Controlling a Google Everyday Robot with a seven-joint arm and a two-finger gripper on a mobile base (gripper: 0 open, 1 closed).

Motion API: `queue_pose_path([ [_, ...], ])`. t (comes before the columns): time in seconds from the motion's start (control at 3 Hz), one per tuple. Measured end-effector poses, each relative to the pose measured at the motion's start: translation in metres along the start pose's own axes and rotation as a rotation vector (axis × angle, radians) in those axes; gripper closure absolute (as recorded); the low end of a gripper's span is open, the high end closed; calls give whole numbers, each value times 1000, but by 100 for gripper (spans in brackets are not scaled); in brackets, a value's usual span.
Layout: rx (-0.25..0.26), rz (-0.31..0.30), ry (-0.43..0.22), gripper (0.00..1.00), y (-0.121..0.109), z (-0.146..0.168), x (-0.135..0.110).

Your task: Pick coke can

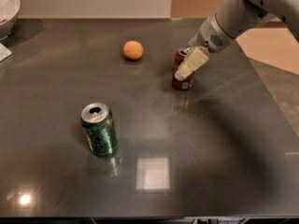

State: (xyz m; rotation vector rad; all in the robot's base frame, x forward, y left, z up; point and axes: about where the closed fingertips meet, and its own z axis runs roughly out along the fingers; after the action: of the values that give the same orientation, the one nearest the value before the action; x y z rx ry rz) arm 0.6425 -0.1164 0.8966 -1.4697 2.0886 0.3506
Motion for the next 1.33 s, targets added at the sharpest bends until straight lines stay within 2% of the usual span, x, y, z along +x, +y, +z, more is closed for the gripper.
queue_pose_path([
  [0.67,-18,-1,1,63,7,-2,0],
  [1.0,-24,-26,-5,87,12,-16,-10],
  [1.33,-43,-66,-14,100,22,-37,-27],
])
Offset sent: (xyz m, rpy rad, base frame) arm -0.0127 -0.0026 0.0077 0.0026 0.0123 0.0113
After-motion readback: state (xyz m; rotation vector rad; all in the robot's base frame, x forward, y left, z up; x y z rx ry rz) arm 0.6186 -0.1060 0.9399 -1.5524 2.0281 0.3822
